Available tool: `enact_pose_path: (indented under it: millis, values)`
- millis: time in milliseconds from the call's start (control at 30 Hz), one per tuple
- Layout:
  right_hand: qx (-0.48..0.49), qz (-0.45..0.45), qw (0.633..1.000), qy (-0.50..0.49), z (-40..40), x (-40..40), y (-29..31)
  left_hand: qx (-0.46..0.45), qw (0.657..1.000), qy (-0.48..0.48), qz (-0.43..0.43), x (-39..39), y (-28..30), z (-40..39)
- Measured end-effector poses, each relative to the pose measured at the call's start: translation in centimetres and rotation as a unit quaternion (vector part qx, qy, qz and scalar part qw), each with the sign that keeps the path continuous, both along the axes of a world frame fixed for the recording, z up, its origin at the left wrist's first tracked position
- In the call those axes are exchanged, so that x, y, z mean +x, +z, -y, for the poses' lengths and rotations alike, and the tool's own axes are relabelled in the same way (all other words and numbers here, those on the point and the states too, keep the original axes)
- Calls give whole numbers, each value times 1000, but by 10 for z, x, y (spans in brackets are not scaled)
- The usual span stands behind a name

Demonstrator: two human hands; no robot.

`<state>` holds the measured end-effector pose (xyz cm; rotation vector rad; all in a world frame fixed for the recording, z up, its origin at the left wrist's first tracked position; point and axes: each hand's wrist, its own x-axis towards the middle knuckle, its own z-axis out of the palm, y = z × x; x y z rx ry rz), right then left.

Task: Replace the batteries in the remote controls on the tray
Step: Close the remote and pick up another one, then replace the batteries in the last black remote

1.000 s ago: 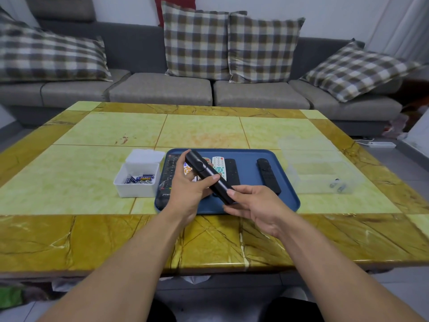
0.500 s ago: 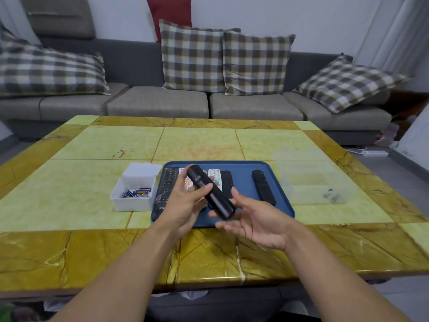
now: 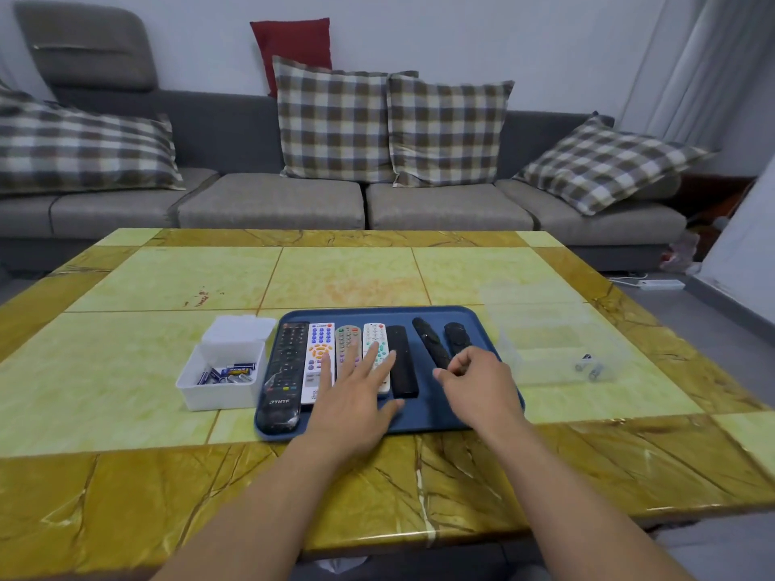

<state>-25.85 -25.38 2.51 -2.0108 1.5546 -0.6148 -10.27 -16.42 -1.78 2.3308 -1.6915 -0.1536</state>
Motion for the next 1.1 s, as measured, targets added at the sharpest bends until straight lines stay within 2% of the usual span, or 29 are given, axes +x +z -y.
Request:
enact_pose_path:
  millis: [100, 200, 433, 567, 667, 800, 900, 967, 1033, 1100]
  values:
    - [-25, -68, 997, 5, 5, 8, -6, 46, 998, -4, 46, -6, -1, 4]
    - [-46, -120, 991, 24, 6, 18, -9, 69, 996, -2, 56, -9, -1, 5]
    - [-60, -158, 983, 70, 12, 35, -24, 55, 997, 5, 48, -14, 0, 4]
    - [-61, -221, 964, 138, 15, 43, -38, 25, 999, 13, 30, -14, -2, 5]
    - [-92, -184, 970, 127, 14, 36, -29, -8, 999, 29, 17, -14, -3, 8]
    - [-138, -57, 985, 88, 12, 15, -14, -45, 999, 13, -10, -24, 1, 19]
    - [-118, 39, 992, 32, 27, -7, -1, -66, 997, -21, -24, -34, 2, 26]
    - [-100, 51, 994, -5, 60, -32, 15, -67, 997, -45, -18, -44, 5, 35]
    - [-75, -13, 997, -26, 103, -58, 28, -58, 996, -66, -19, -54, 8, 49]
    - [-44, -159, 986, -10, 143, -78, 36, -47, 995, -90, -9, -64, 14, 65]
